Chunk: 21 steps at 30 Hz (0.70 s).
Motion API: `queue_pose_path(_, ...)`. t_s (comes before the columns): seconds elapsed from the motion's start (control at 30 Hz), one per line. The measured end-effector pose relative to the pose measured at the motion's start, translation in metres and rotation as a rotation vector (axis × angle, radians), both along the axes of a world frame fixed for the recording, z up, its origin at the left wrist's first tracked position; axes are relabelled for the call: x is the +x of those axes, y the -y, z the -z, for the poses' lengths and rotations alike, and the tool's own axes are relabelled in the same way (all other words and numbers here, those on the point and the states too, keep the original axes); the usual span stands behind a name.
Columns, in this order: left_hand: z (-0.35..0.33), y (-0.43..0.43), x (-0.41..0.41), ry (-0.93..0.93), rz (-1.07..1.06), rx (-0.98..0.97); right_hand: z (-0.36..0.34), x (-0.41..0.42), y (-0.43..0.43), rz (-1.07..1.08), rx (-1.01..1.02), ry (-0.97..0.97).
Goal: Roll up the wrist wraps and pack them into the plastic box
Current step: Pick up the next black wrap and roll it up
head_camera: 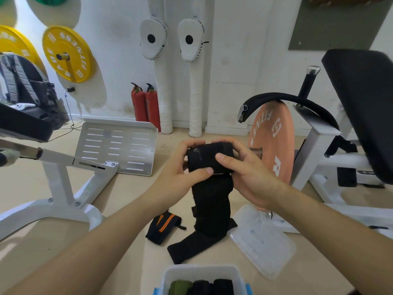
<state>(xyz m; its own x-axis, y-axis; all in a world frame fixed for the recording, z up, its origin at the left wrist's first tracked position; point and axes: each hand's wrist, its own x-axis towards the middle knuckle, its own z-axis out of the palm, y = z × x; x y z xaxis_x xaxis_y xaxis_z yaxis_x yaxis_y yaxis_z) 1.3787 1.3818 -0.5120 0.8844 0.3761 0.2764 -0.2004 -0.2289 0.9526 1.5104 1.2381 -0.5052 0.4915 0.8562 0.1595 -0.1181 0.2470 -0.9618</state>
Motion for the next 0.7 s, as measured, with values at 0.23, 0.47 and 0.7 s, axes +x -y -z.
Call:
queue_pose_path(0.23,-0.005,0.000,0.001,0.024,-0.058,-0.131,-0.004,-0.002,0.002,0.004,-0.034,0.060)
queue_pose_path(0.47,-0.002,-0.012,0.001,0.126,-0.194,0.086,-0.010,-0.002,0.003,-0.051,-0.216,0.041)
queue_pose_path(0.7,0.008,-0.009,0.005,0.162,-0.139,0.321,-0.003,-0.002,-0.001,-0.012,-0.148,-0.043)
